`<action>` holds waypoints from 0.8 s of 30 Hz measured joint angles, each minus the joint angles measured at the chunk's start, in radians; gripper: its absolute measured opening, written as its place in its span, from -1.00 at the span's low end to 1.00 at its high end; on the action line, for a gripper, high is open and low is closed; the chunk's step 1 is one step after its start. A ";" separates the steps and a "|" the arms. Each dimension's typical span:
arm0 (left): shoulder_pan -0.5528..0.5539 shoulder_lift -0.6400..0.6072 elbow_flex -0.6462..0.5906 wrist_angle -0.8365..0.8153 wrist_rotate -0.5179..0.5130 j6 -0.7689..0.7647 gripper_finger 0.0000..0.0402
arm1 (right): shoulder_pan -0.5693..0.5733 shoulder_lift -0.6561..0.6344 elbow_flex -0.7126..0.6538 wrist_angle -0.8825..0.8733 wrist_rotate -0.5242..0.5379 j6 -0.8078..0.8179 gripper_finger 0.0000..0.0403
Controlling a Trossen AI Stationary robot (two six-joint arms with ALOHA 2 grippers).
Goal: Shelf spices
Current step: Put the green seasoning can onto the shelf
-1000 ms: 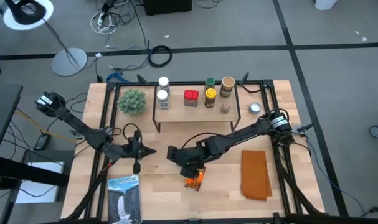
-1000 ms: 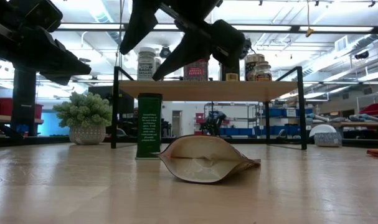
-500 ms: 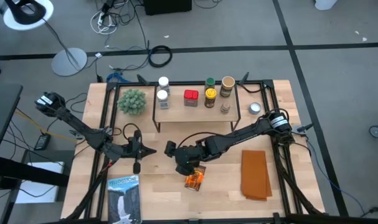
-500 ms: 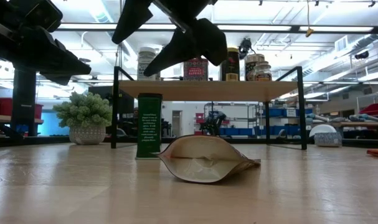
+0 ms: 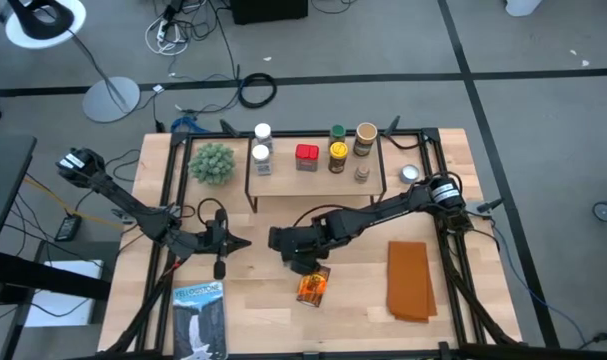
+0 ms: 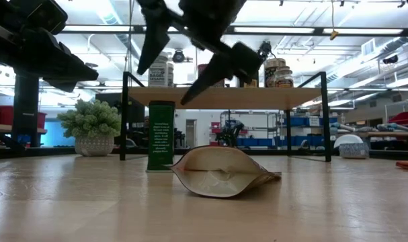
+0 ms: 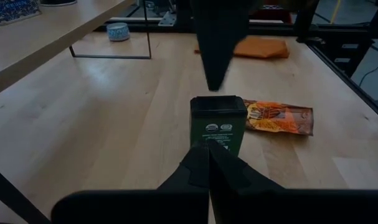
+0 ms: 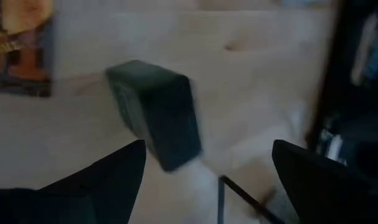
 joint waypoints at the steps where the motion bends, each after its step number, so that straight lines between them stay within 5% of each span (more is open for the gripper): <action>1: 0.000 0.000 0.000 0.000 0.000 0.000 -0.99 | 0.000 0.005 0.000 0.000 -0.009 -0.021 0.73; 15: 0.000 0.000 0.000 -0.003 0.000 0.003 -0.98 | 0.001 0.124 -0.002 0.050 0.034 -0.197 0.67; 19: 0.000 0.000 0.000 -0.003 0.000 0.004 -0.98 | 0.007 0.118 0.000 0.055 0.043 -0.192 0.42; 24: 0.001 0.000 0.000 -0.005 0.000 0.005 -0.97 | 0.015 0.114 0.000 0.040 0.070 -0.193 -0.14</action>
